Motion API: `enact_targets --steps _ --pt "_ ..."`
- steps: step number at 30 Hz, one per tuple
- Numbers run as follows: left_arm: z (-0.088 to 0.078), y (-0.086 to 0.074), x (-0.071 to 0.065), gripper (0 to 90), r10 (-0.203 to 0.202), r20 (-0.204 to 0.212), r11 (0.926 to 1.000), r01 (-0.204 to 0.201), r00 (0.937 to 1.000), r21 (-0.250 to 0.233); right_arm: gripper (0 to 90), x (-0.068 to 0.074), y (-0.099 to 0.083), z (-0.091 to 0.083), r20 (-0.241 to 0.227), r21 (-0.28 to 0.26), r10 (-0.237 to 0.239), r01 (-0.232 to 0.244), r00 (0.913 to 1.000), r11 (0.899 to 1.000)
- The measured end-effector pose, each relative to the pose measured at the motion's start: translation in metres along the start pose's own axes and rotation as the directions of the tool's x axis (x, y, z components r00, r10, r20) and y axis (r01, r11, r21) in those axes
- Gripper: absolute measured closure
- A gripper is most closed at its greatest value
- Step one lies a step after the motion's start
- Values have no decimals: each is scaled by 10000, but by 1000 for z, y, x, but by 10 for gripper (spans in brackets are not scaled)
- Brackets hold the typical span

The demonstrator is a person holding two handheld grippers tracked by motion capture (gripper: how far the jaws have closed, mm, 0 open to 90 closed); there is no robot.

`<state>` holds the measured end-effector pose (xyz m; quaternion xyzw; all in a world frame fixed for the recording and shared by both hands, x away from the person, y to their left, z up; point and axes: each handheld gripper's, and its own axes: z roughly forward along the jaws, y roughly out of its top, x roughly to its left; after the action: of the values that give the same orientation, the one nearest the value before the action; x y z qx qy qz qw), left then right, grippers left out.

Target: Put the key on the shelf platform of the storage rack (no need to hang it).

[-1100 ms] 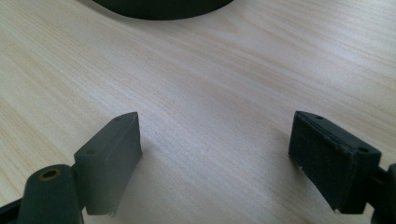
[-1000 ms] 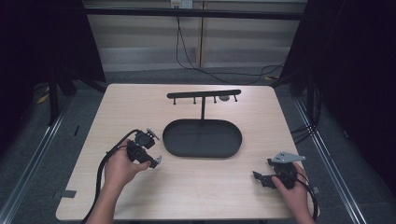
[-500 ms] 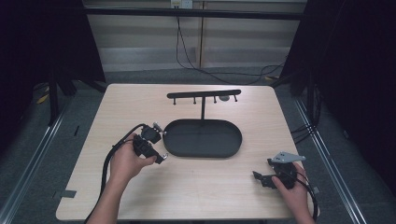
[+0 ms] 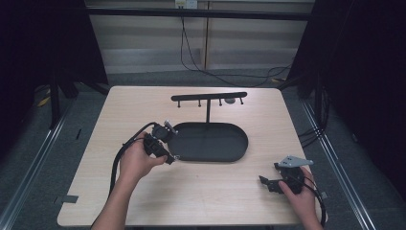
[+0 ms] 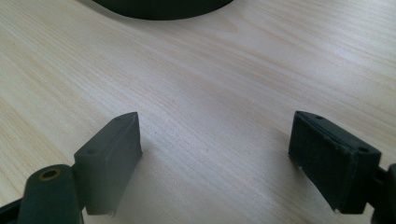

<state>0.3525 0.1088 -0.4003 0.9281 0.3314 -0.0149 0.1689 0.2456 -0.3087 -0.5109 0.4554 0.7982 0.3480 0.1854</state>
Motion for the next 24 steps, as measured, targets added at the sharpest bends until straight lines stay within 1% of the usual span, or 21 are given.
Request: enact_targets --steps 1,2,4,11,14,18,20,22,24 --pt "1 1 -1 681 -14 26 10000 14 10000 -74 165 0 0 0 1 0 12 -12 10000 10000" --pt "0 3 -1 681 12 76 10000 -12 10000 -9 165 0 0 0 4 8 26 -26 10000 10000" --pt "0 6 -2 681 99 92 9999 -99 9999 -36 165 0 0 0 1 -3 7 -7 10000 10000" --pt "0 16 -5 681 181 162 9998 -180 9997 -66 165 0 0 0 2 6 26 -26 10000 10000" --pt "1 21 -6 681 193 177 9998 -192 9997 -59 165 0 0 0 1 -4 7 -7 10000 10000" --pt "4 27 -7 681 220 305 9996 -215 9993 -163 165 0 0 0 0 -1 13 -13 10000 10000" --pt "5 30 -8 681 220 350 9997 -217 9991 -93 165 0 0 0 1 -1 10 -10 10000 10000" --pt "7 33 -8 681 228 424 9997 -223 9988 -121 165 0 0 0 -1 -1 11 -11 10000 10000" --pt "8 36 -8 681 170 439 9998 -164 9989 -137 165 0 0 0 1 -1 13 -13 10000 10000"
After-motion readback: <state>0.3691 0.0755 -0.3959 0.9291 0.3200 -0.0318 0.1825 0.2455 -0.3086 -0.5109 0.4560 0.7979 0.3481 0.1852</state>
